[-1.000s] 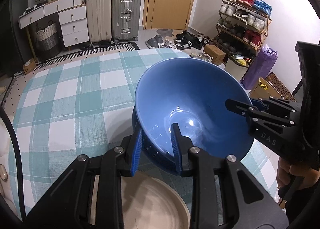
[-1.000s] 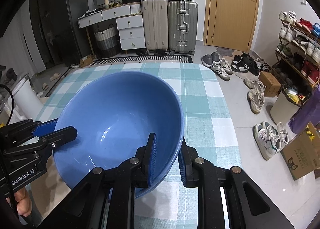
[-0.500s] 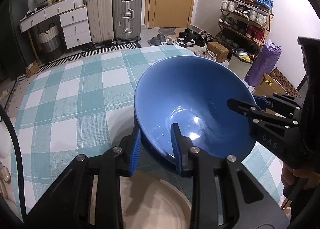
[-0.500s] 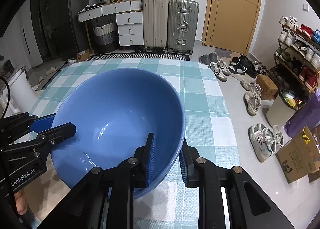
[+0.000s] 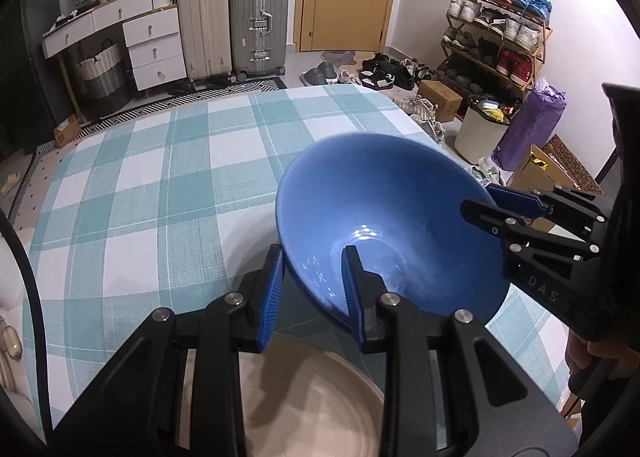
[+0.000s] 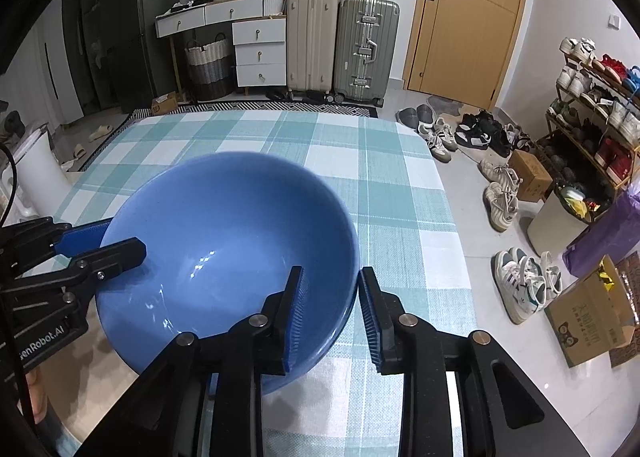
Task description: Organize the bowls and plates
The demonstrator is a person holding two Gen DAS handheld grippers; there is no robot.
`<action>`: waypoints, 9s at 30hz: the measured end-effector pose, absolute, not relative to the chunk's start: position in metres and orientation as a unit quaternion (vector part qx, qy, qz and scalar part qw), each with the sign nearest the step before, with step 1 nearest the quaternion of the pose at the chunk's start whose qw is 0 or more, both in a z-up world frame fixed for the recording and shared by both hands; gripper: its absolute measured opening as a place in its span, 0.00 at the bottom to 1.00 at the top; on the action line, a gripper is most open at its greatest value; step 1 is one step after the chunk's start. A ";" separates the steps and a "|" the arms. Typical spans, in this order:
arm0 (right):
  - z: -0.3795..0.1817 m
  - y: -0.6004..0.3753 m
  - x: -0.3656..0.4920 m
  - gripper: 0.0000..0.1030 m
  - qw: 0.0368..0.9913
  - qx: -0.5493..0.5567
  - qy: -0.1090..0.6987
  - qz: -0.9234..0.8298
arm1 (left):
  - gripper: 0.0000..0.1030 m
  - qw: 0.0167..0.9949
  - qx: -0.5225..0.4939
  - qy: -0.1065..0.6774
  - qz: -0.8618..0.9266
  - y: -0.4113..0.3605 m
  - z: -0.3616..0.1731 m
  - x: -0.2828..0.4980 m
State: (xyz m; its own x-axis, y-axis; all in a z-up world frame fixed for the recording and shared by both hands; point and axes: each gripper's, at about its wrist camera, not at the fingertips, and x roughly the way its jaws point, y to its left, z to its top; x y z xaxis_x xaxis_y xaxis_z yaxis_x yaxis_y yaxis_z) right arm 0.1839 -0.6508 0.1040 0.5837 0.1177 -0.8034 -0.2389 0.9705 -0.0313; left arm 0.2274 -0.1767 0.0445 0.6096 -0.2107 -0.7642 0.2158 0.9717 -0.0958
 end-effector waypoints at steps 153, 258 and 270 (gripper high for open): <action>0.152 -0.550 0.062 0.33 0.864 0.023 0.431 0.259 | 0.33 0.911 -0.103 0.397 -0.043 -0.028 0.103 0.043; 0.091 -0.604 -0.027 0.99 0.918 -0.009 0.193 0.346 | 0.99 0.972 -0.013 0.204 -0.115 0.020 -0.008 -0.002; 0.090 -0.604 -0.028 0.99 0.916 -0.014 0.192 0.352 | 0.99 0.971 -0.017 0.206 -0.116 0.019 -0.012 0.002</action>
